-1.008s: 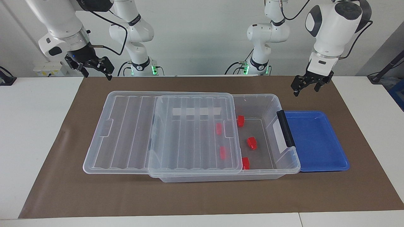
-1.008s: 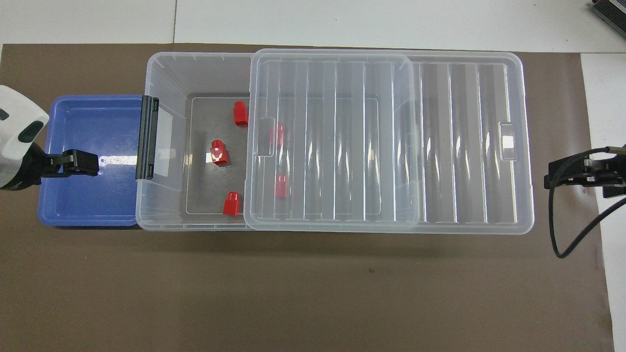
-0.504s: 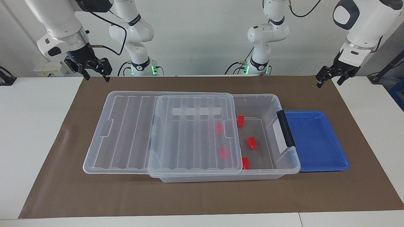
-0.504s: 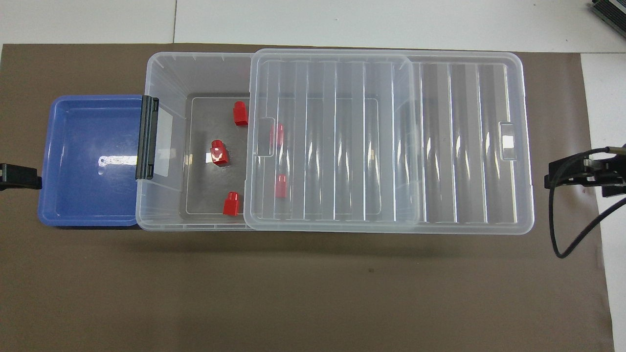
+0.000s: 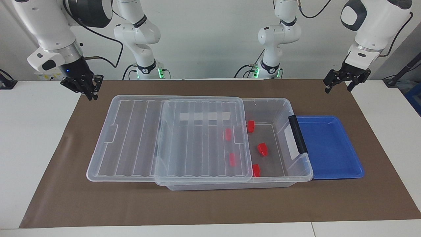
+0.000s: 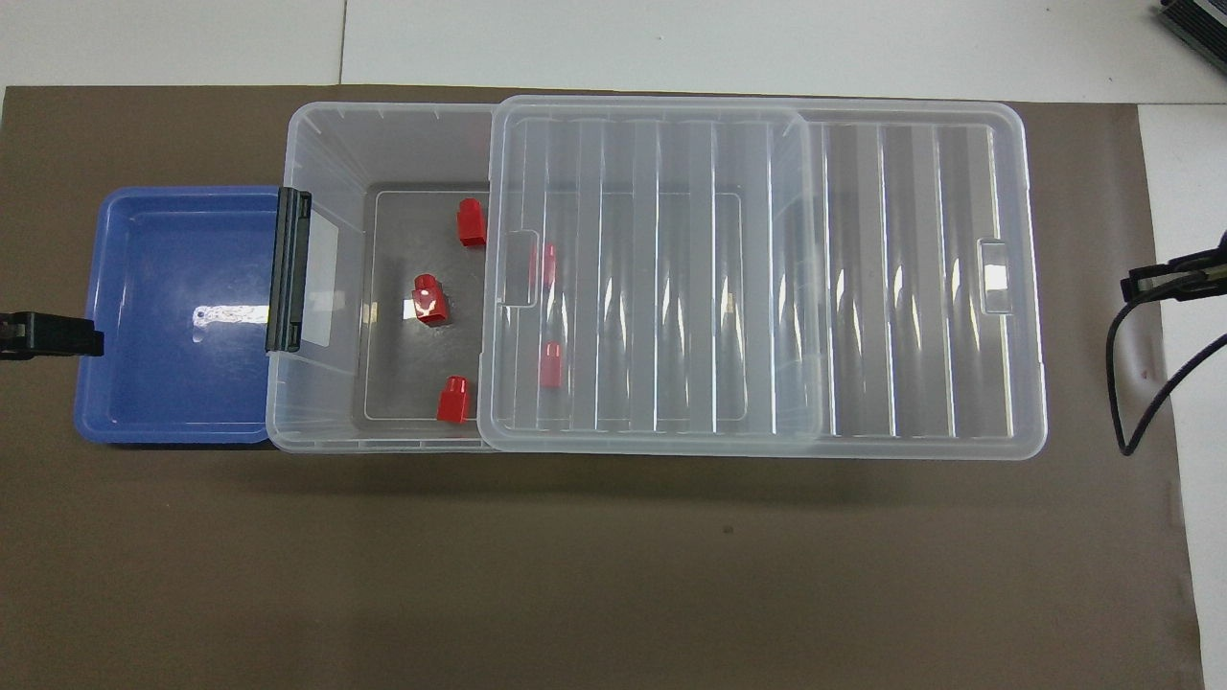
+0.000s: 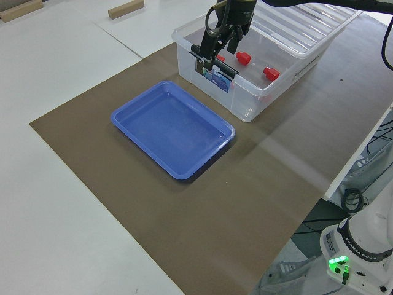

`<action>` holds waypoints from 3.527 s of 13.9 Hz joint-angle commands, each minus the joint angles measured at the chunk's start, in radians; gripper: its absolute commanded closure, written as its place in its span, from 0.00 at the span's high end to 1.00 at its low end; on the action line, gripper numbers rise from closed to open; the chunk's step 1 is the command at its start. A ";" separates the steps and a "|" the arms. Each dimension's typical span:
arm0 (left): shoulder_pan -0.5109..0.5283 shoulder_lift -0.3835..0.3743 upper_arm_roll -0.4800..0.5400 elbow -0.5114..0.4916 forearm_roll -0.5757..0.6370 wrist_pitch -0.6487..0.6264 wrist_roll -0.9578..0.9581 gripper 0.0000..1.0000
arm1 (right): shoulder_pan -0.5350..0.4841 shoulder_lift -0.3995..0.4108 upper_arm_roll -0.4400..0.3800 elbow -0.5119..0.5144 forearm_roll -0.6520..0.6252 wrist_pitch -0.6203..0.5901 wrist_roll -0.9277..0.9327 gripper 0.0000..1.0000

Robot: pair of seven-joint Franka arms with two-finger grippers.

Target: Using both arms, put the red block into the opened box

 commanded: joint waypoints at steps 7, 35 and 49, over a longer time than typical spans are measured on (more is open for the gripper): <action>-0.016 0.161 0.012 0.140 -0.050 -0.010 -0.004 1.00 | -0.047 0.198 0.010 -0.011 -0.062 0.265 -0.153 0.00; -0.059 0.270 0.005 0.401 -0.050 -0.343 -0.012 1.00 | 0.270 0.218 0.014 -0.038 0.194 0.328 0.186 0.00; -0.059 0.262 -0.012 0.400 -0.047 -0.324 -0.013 1.00 | 0.128 0.059 -0.006 0.046 -0.002 0.000 0.371 1.00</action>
